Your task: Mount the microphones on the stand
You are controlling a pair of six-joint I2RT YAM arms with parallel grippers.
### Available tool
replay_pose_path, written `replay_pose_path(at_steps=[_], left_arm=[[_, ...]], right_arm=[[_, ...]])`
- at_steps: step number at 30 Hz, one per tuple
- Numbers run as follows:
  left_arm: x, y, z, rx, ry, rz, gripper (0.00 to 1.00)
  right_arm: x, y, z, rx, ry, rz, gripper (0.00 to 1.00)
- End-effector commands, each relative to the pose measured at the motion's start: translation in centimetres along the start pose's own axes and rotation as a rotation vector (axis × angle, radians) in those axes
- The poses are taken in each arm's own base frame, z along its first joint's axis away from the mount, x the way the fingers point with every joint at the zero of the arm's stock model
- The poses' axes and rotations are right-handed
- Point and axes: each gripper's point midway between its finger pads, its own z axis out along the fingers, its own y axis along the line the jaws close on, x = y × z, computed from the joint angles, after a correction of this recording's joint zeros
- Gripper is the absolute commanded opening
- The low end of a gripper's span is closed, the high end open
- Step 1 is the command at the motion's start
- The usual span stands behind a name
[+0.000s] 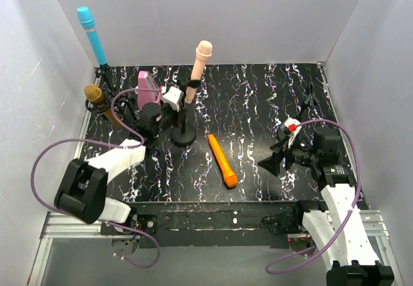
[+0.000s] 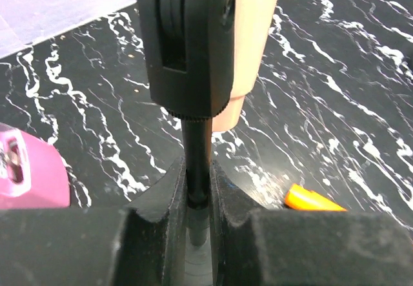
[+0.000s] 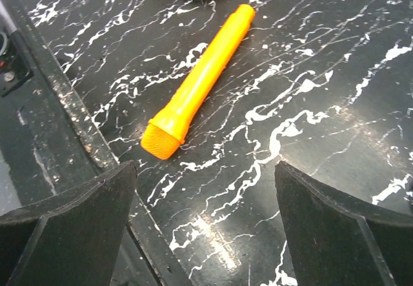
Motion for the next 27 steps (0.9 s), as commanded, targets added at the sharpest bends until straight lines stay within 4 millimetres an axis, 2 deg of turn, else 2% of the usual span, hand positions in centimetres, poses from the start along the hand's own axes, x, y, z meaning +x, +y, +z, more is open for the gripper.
replay_pose_path(at_steps=[1, 6, 12, 20, 23, 27], left_arm=[[-7.5, 2.4, 3.4, -0.009, -0.221, 0.032, 0.00], [-8.3, 4.9, 7.0, -0.054, -0.252, 0.047, 0.00], [-7.5, 7.6, 9.0, -0.142, -0.261, 0.048, 0.00], [-5.0, 8.2, 8.9, -0.178, -0.227, 0.016, 0.00], [-4.5, 7.7, 8.5, -0.158, -0.215, 0.003, 0.02], [-4.3, 6.8, 7.8, -0.122, -0.206, -0.021, 0.22]], right_arm=[[-1.4, -1.7, -0.2, 0.073, -0.054, -0.045, 0.94], [-1.4, -1.6, -0.4, 0.067, -0.064, -0.049, 0.94], [-1.5, -2.4, -0.8, 0.093, -0.079, -0.041, 0.94], [-1.4, -2.5, -0.9, 0.087, -0.082, -0.033, 0.94], [-1.4, -2.5, -1.0, 0.085, -0.085, -0.034, 0.94], [-1.4, -2.4, -1.0, 0.079, -0.088, -0.035, 0.94]])
